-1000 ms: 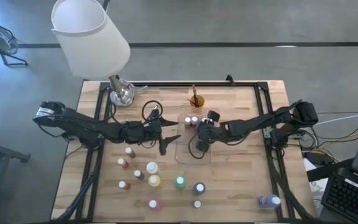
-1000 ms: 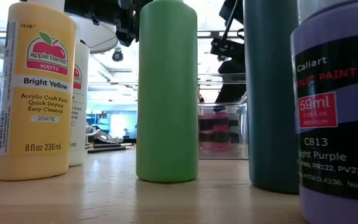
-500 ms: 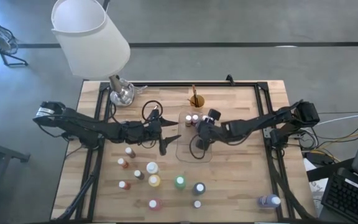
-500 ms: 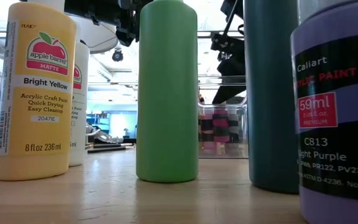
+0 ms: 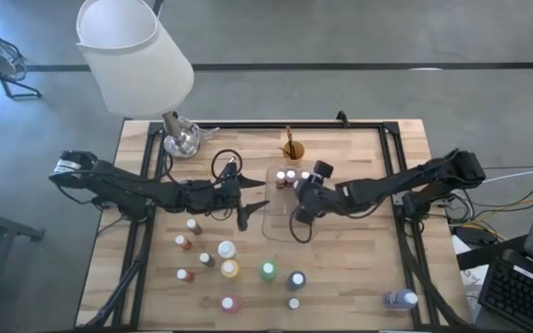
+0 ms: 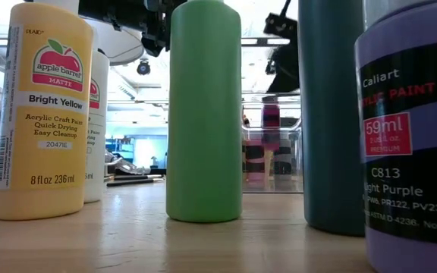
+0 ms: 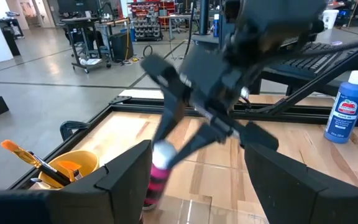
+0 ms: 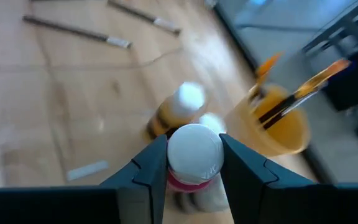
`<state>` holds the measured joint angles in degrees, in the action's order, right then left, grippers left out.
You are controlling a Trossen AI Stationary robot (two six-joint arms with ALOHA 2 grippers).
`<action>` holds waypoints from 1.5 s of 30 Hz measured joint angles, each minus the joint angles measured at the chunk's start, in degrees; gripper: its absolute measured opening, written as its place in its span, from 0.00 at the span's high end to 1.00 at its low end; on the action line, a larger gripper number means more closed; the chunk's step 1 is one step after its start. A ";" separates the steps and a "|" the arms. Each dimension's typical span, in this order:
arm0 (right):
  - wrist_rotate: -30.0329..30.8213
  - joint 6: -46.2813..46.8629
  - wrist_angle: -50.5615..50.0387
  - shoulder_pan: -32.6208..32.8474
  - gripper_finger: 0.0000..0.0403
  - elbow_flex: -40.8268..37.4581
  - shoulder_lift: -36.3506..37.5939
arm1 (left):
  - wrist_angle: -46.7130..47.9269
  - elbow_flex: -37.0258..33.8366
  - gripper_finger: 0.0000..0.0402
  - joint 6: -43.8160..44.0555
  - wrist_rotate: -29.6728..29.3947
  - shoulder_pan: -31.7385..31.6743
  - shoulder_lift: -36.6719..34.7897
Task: Pick & Place Paint Supplies
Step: Put the small purple paint bottle into the transparent bin
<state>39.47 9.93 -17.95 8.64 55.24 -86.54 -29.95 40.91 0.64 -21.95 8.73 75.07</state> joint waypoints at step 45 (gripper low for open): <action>3.62 0.13 4.49 -0.16 0.72 -1.81 -6.37 | -0.15 0.00 0.35 0.00 0.03 0.00 0.00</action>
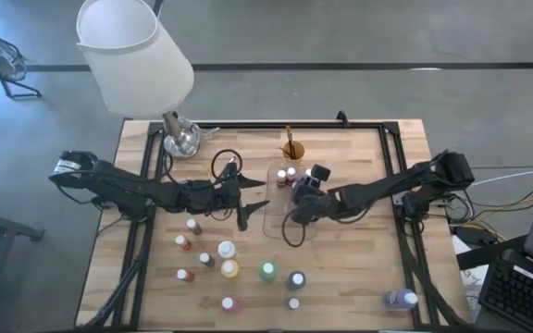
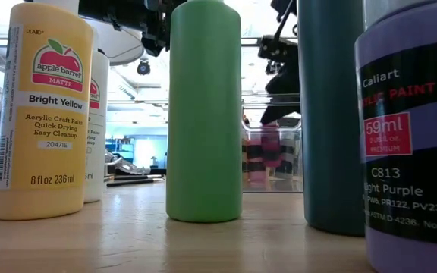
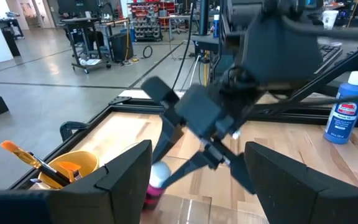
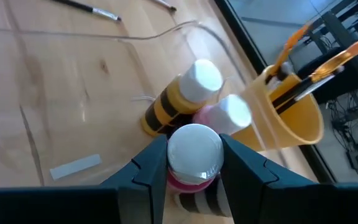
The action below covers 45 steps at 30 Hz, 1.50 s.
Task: Pick & Place Paint Supplies
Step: Put the small purple paint bottle into the transparent bin
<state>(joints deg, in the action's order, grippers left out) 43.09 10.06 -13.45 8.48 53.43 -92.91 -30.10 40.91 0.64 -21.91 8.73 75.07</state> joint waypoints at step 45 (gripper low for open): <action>0.15 0.25 2.83 -0.95 0.71 -0.20 -2.88 | 0.11 0.00 0.35 0.02 0.44 0.02 0.00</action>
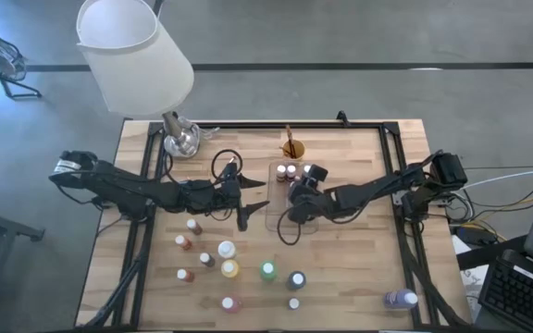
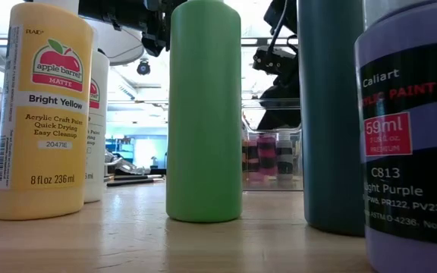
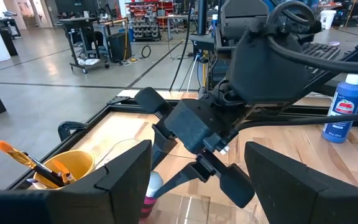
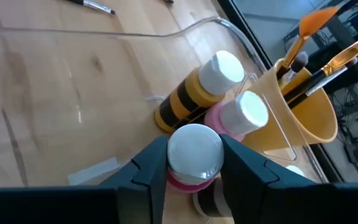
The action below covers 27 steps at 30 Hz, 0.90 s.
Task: Pick & Place Paint Supplies
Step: Put the small purple paint bottle into the transparent bin
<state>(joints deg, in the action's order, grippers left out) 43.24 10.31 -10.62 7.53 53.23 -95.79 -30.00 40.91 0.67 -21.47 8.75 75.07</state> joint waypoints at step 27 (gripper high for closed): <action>0.44 1.31 -2.55 -0.74 0.61 0.00 0.00 | 0.00 0.00 0.35 0.26 0.96 0.00 0.00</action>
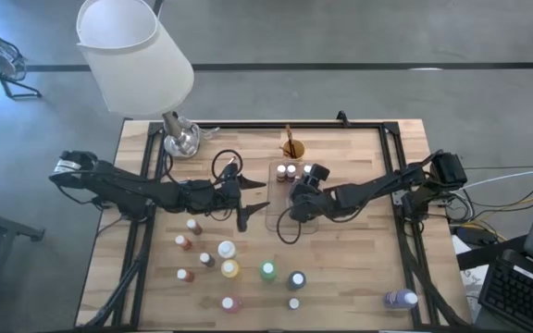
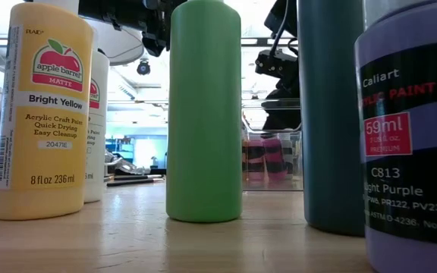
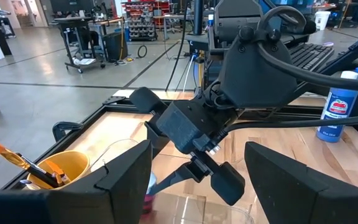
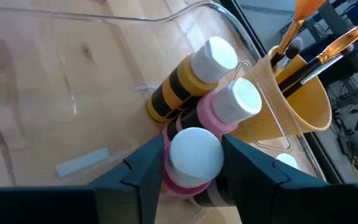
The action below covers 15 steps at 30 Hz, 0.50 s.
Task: Pick & Place Paint Supplies
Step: Put the small purple paint bottle into the transparent bin
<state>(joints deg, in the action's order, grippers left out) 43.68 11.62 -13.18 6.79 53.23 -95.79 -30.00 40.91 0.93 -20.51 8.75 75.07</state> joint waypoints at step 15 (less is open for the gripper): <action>2.99 -1.77 0.05 0.04 0.60 0.00 0.00 | 0.00 0.00 0.35 -0.02 0.02 0.01 0.00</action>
<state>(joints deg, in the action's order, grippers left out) 46.68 9.85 -13.13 6.83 53.23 -95.79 -30.00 40.91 0.91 -20.49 8.77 75.07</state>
